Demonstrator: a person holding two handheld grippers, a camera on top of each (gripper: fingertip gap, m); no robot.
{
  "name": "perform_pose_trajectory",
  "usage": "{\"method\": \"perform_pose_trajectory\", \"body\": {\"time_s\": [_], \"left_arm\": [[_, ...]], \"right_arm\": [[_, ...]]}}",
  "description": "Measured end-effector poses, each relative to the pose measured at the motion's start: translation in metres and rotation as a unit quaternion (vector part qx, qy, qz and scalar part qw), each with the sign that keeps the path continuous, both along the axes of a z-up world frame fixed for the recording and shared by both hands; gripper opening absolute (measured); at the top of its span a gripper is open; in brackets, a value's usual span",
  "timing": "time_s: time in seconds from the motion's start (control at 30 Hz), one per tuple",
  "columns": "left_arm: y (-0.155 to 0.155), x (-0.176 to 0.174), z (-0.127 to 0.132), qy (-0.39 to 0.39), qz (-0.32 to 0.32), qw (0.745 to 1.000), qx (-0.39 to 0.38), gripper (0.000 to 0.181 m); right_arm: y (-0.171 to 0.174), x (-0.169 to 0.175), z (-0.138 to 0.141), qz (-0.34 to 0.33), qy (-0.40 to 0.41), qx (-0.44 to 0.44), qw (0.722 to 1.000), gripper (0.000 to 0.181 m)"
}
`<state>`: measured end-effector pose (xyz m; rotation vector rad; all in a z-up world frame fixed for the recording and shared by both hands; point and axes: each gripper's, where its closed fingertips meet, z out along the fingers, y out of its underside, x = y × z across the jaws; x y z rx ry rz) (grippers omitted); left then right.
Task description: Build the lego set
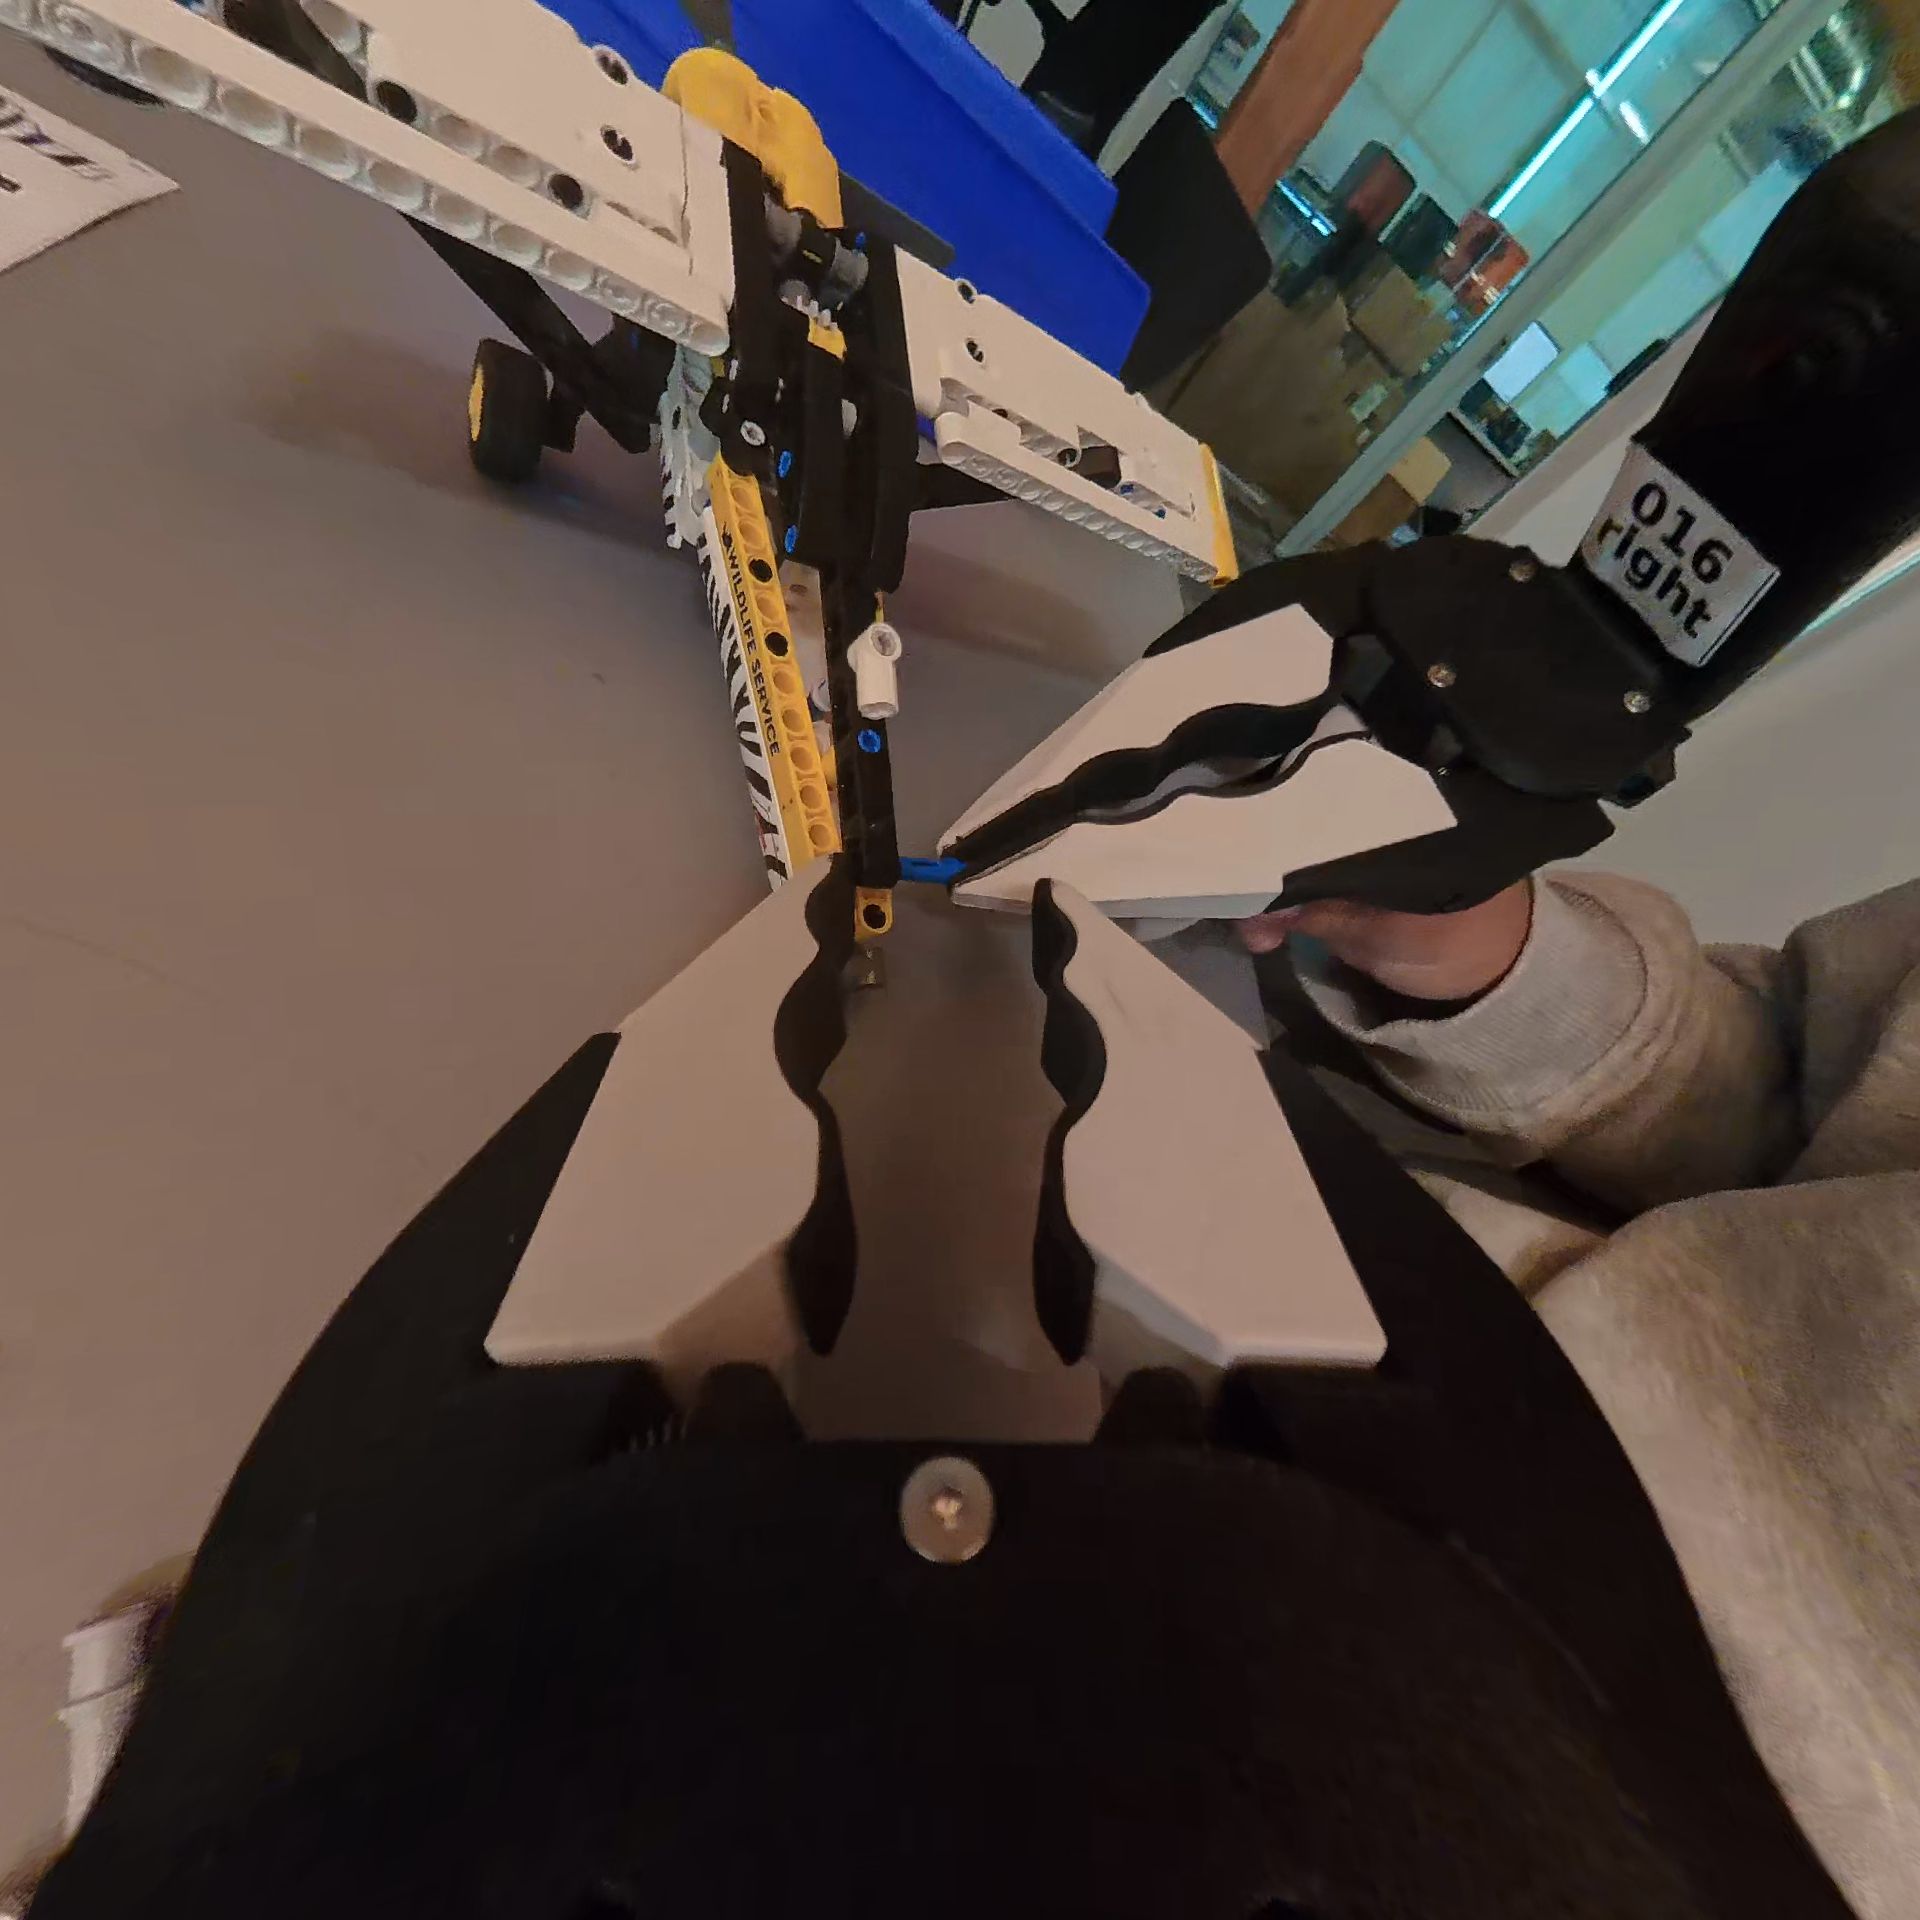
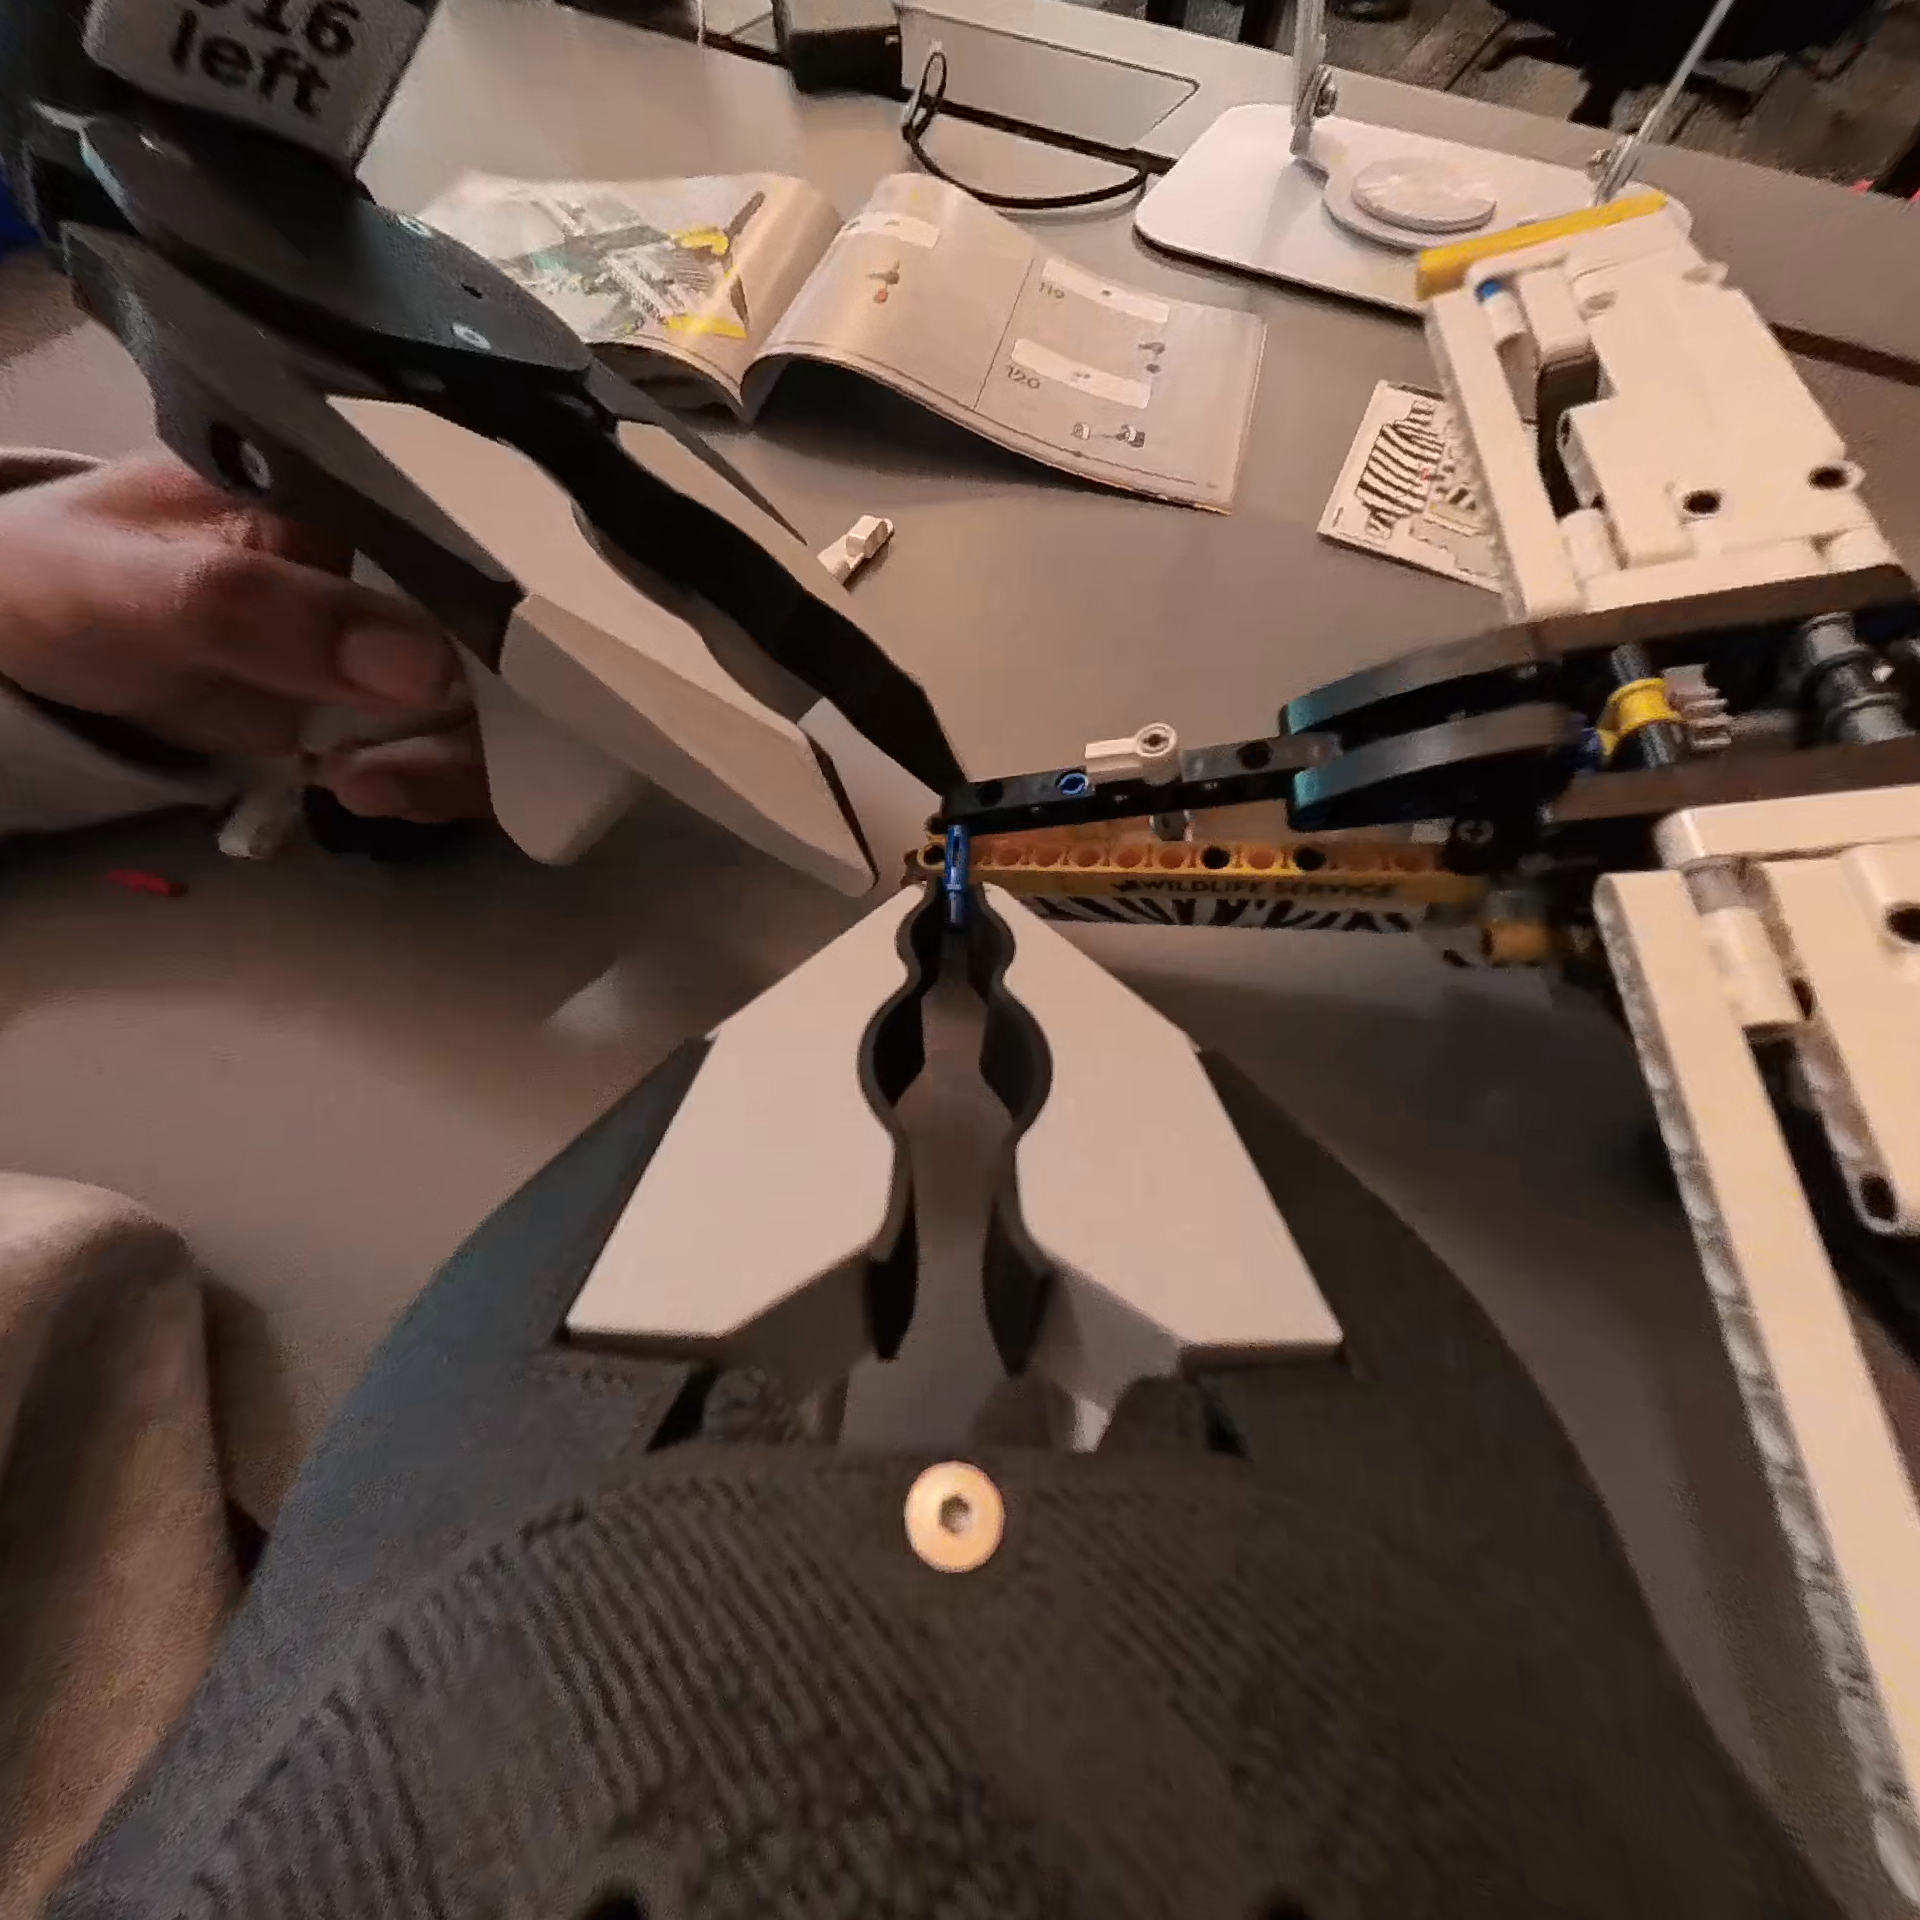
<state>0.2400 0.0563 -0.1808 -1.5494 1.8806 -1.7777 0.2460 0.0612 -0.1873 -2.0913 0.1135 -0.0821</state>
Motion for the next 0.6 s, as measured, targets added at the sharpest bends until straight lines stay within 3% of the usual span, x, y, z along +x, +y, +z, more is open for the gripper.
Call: {"method": "perform_pose_trajectory", "body": {"time_s": [0.17,0.6], "left_arm": [[-0.0001,0.0008,-0.0017,0.004,0.005,1.0,0.004,0.035],[0.002,0.0011,-0.0047,0.009,0.008,1.0,0.017,0.03]], "right_arm": [[0.0004,0.0013,-0.0017,-0.001,0.029,0.006,1.0,0.003],[0.0005,0.001,-0.0004,-0.02,0.261,0.062,0.963,0.002]]}}
